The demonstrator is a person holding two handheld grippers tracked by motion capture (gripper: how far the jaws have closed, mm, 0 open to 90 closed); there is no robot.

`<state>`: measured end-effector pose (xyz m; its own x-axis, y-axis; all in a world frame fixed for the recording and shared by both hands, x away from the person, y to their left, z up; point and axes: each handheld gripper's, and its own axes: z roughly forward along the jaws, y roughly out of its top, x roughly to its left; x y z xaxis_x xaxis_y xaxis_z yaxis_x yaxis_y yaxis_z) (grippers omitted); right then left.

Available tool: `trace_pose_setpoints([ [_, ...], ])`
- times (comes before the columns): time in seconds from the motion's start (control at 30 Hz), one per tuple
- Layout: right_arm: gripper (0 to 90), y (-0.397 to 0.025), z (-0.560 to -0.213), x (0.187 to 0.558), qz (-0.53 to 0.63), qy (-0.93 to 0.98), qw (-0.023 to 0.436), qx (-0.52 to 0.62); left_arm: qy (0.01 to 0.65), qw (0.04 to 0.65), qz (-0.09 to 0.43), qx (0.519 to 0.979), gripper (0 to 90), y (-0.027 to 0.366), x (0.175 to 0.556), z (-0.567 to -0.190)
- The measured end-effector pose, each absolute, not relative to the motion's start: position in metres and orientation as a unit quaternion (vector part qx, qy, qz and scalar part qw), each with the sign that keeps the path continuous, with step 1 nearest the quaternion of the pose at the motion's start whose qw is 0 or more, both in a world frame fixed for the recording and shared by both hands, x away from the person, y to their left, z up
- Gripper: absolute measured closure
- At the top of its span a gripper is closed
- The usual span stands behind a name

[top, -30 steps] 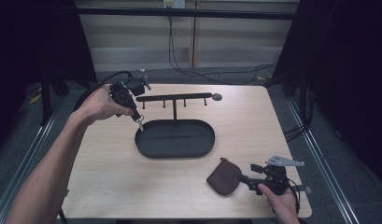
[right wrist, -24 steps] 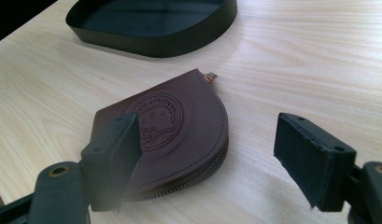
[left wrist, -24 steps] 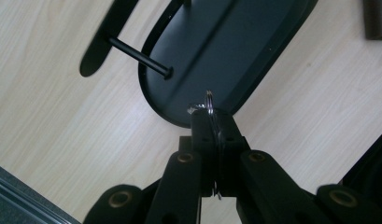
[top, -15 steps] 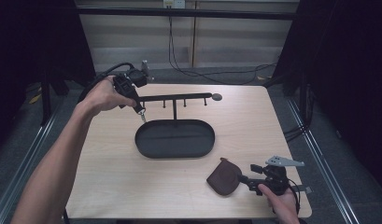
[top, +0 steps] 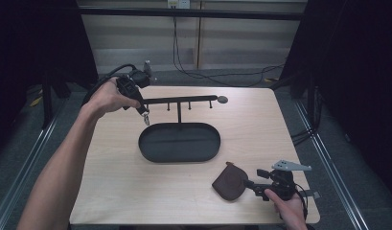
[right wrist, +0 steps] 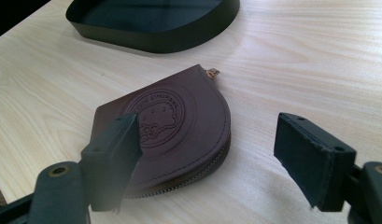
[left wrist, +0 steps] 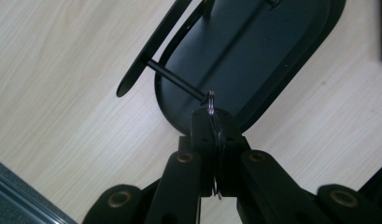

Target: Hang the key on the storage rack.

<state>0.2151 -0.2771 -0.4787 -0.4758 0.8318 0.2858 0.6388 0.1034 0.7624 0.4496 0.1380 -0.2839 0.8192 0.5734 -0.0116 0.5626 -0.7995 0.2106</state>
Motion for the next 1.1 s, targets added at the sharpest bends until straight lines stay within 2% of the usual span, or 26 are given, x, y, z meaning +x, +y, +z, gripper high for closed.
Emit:
trace_pose_setpoints([
  [0.6, 22.8, -0.277, -0.478, 0.215, 0.445, 0.735, 0.107, 0.5, 0.319, 0.103, 0.041, 0.941, 88.1, 0.14, 0.454, -0.294],
  [0.87, 22.8, -0.275, -0.478, 0.216, 0.442, 0.737, 0.107, 0.501, 0.328, 0.114, 0.038, 0.937, 84.2, 0.151, 0.451, -0.297],
  [1.1, 22.7, -0.276, -0.479, 0.216, 0.443, 0.734, 0.107, 0.503, 0.336, 0.134, 0.039, 0.931, 76.4, 0.161, 0.445, -0.296],
])
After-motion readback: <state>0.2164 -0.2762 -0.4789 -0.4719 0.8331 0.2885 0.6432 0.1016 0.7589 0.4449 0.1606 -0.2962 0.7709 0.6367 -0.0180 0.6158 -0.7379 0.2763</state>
